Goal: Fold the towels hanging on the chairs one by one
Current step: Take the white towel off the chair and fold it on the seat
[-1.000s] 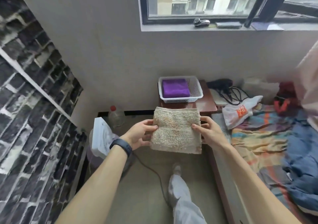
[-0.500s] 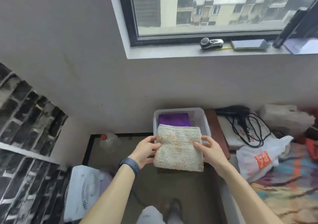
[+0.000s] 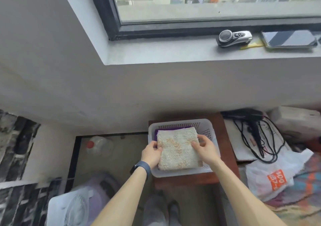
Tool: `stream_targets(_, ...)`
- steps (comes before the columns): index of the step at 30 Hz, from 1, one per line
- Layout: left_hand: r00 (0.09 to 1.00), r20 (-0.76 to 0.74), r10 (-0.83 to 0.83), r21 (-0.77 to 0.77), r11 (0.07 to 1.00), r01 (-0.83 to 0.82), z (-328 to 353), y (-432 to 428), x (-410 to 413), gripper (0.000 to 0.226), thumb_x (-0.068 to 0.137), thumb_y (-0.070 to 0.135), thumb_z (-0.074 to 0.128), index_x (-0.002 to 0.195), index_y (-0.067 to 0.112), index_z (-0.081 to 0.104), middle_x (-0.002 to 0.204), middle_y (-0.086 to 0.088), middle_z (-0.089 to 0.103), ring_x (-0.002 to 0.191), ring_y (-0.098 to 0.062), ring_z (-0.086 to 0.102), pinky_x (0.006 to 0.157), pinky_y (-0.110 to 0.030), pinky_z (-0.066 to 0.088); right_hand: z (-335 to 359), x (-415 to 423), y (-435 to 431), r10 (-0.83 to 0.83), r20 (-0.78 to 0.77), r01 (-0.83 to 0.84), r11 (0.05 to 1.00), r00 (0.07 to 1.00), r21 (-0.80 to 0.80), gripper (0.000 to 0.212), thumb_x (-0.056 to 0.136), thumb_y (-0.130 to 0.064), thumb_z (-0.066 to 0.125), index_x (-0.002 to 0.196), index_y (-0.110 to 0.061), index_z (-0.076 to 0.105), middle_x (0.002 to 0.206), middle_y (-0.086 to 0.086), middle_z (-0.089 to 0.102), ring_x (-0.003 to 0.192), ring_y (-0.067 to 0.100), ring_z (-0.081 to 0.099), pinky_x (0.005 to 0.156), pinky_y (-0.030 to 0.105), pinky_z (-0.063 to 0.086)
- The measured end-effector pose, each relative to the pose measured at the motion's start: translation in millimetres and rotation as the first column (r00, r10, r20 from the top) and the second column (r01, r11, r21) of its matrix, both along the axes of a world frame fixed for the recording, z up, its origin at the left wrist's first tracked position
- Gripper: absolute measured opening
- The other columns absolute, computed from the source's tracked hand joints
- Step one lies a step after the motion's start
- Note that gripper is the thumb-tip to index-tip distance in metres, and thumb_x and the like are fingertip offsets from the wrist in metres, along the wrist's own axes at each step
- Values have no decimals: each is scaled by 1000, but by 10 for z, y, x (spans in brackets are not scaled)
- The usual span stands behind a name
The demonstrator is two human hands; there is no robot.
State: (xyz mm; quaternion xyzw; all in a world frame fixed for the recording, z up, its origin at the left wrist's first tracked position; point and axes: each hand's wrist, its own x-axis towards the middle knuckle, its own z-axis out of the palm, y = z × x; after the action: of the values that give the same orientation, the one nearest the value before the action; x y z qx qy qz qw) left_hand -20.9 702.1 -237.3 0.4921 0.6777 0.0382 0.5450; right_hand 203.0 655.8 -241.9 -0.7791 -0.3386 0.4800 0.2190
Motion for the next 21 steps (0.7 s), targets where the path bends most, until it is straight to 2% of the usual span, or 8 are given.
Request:
stream_targets(5,990,-70,-123,-29,992,121,-201,211,7,28,100,32,47,124,19,55,116,-7,66,105,-28,62,89,-35,51,-205,50,192,-12,8,12,998,1000,-68,41,93,-41,64,130,-29,56,106,-7,68,98,17,68,90,49,57)
stream_targets(10,970,-144,-197,-20,980,197,-312,279,30,30,100,33,48,125,18,55,105,-7,68,95,-27,64,79,-30,51,-309,43,233,20,71,-12,995,997,-103,41,96,-37,61,134,-24,54,107,-5,65,97,16,64,88,38,53)
stream_targets(13,969,-156,-190,0,981,193,-298,251,23,33,99,40,46,127,24,52,99,0,65,85,-22,61,72,-29,50,-349,46,215,3,19,-1,997,1000,-82,45,95,-45,61,137,-29,52,124,-2,64,103,13,62,93,42,54)
stream_targets(14,962,-183,-203,26,977,212,-280,228,20,37,98,45,44,131,27,47,106,0,63,86,-21,61,72,-29,50,-342,25,196,-19,12,20,998,1000,-61,49,95,-48,60,139,-31,50,132,-1,60,110,14,60,97,43,53)
stream_targets(16,932,-266,-246,142,946,290,-246,140,3,50,94,50,43,140,32,34,129,-1,50,105,-22,57,81,-33,52,-304,-32,95,-57,141,53,998,988,34,54,94,-55,56,143,-34,48,146,-1,46,129,17,49,107,44,46)
stream_targets(17,902,-318,-293,219,903,370,-230,88,-7,58,92,51,43,145,32,29,140,0,41,119,-22,51,92,-35,50,-275,-72,20,-44,262,18,995,964,102,52,95,-57,53,142,-34,50,150,-1,41,136,18,42,111,44,41)
stream_targets(19,780,-439,-445,346,717,605,-218,22,-20,69,89,52,43,151,29,26,156,0,27,138,-22,35,112,-38,37,-245,-164,-142,125,482,-236,955,867,177,51,96,-55,48,143,-35,49,158,-1,32,145,18,29,116,44,32)
stream_targets(21,649,-511,-564,390,521,759,-295,21,-25,72,89,56,41,154,29,25,164,-1,18,149,-23,21,120,-45,20,-312,-250,-268,375,572,-515,852,730,98,54,100,-53,38,152,-38,36,167,-2,15,153,18,12,122,44,20)
